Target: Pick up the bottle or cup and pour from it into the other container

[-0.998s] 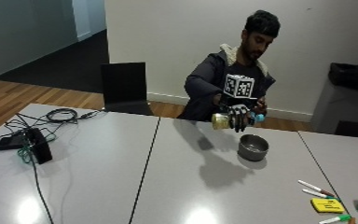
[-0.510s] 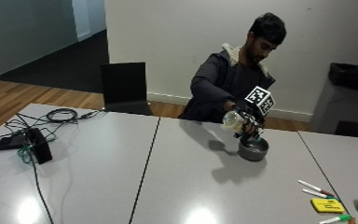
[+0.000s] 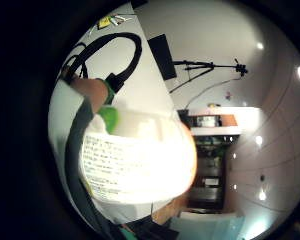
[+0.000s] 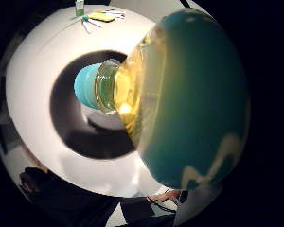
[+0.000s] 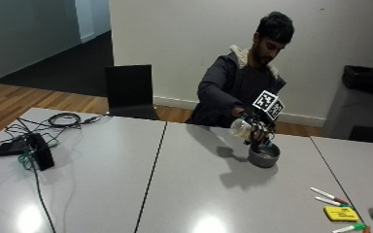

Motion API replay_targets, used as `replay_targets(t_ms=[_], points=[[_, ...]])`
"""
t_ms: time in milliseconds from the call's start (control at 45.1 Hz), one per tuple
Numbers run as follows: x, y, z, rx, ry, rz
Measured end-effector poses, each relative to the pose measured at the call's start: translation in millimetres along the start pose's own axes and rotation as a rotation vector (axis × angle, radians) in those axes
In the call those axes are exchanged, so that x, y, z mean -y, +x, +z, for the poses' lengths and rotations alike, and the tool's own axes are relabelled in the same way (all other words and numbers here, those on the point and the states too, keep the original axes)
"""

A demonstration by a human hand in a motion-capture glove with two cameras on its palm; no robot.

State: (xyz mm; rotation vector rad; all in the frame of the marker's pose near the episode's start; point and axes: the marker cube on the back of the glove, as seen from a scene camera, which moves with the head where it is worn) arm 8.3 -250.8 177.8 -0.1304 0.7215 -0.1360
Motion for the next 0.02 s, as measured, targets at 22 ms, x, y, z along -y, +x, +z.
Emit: replay_targets(t_ms=[22], points=[[-0.1,2.0,0.7,0.008,0.007,-0.027]])
